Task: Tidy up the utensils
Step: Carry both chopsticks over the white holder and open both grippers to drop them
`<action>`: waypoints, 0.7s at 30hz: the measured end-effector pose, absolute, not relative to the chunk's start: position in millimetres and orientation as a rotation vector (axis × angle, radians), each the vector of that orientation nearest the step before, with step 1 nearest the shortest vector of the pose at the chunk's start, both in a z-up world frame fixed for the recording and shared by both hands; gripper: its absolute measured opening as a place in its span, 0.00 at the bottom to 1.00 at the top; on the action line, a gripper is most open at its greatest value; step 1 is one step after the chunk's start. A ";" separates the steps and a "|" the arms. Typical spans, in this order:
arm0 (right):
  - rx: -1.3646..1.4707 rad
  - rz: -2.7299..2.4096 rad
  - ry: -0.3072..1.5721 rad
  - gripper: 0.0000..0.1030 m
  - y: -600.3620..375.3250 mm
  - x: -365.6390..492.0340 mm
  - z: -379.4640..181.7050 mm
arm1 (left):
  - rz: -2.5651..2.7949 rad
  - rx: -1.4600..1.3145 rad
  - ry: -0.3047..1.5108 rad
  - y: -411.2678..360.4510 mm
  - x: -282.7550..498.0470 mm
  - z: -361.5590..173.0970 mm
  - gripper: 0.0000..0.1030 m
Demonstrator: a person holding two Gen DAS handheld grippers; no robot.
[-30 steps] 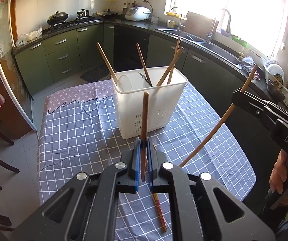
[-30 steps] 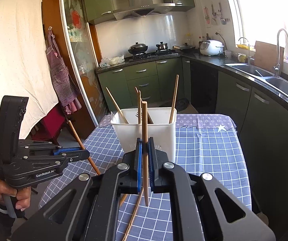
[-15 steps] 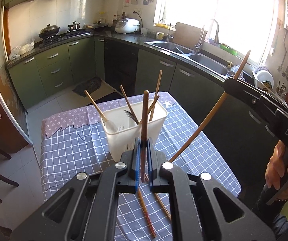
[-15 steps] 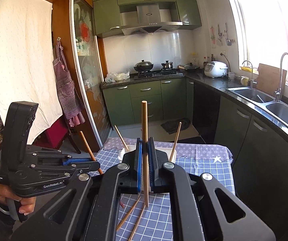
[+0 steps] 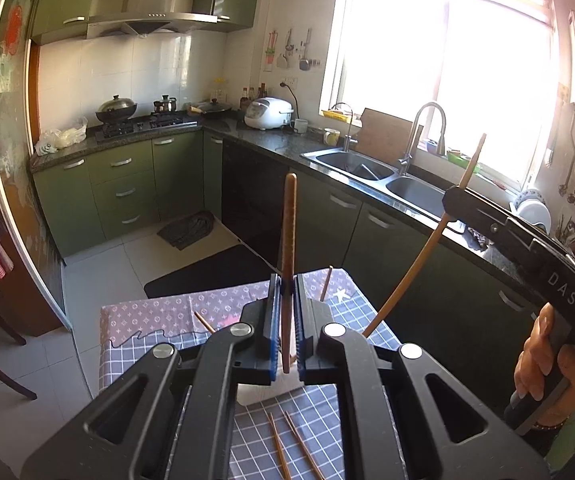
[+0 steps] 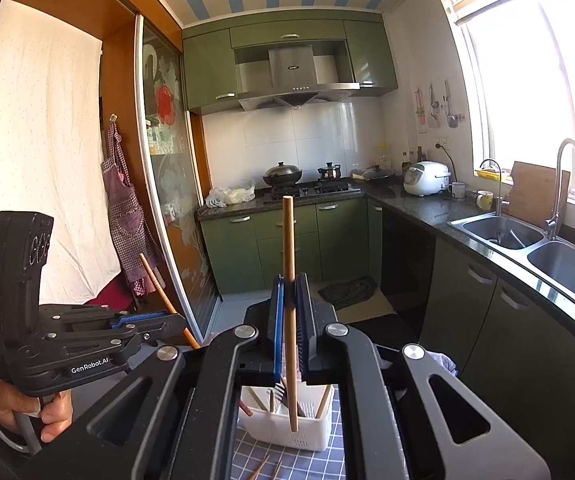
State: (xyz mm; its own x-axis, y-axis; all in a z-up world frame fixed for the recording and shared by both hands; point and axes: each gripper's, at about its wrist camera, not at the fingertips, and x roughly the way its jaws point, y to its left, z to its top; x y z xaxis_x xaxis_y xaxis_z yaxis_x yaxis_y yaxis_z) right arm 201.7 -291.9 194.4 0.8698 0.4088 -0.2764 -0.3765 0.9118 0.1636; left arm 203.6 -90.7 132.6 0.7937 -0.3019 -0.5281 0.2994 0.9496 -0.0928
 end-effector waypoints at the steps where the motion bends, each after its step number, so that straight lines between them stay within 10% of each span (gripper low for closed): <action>1: 0.102 0.403 0.312 0.06 -290.6 209.9 195.9 | -0.311 -0.002 0.559 -92.5 207.8 132.9 0.06; 21: 0.128 0.393 0.567 0.07 -265.4 295.5 59.4 | -0.251 0.061 0.773 -106.5 253.1 26.4 0.10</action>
